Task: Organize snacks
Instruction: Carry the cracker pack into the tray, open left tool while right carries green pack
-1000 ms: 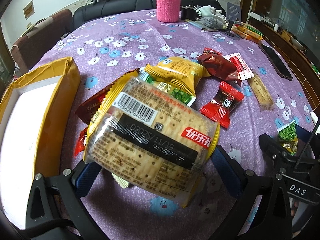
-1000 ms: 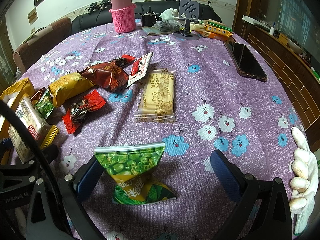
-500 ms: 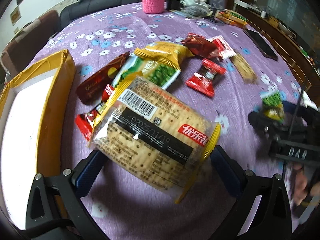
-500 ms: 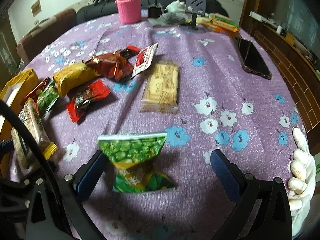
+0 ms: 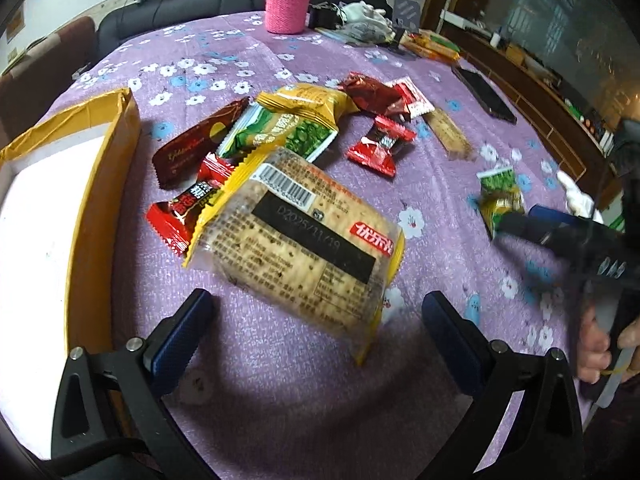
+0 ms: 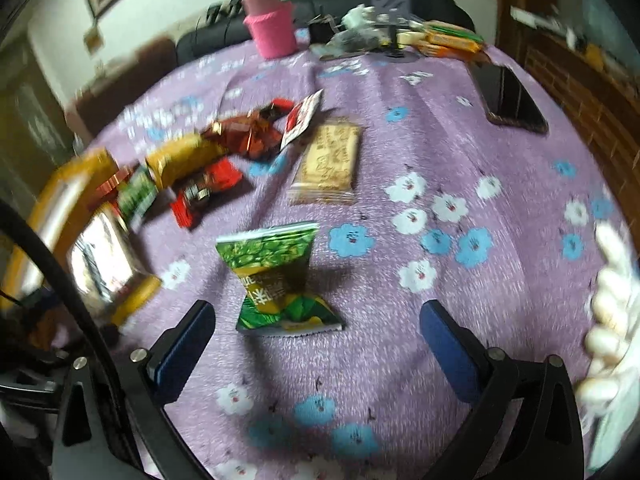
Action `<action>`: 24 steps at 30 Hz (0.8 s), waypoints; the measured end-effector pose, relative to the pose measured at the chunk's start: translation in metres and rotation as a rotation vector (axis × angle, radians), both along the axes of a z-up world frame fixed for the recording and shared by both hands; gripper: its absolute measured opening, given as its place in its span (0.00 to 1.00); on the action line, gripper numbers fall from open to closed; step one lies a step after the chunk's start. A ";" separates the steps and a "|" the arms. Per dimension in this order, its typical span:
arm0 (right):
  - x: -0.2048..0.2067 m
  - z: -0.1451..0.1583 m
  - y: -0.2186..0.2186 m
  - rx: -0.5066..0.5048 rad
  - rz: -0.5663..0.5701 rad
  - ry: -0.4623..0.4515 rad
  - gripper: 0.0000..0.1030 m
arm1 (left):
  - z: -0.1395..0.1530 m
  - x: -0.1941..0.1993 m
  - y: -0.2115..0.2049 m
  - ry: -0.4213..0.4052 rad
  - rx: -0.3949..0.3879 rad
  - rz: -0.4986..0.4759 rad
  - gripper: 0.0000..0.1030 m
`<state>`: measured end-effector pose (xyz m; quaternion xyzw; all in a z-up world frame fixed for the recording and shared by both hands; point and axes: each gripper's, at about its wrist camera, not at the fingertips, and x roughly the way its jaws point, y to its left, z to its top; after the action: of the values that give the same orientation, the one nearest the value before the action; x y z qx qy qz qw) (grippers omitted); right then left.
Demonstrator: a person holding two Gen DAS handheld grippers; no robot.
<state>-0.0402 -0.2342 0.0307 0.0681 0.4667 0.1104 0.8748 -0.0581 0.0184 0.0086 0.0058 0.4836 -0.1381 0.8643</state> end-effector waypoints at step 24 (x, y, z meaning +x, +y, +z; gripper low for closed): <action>0.030 0.002 0.030 0.089 0.028 -0.049 0.53 | 0.005 0.002 0.021 -0.002 -0.240 0.080 0.99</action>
<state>-0.0104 -0.2044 0.0330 0.0976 0.4408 0.1450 0.8804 -0.0565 0.0391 0.0140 -0.1170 0.4625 -0.1605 0.8641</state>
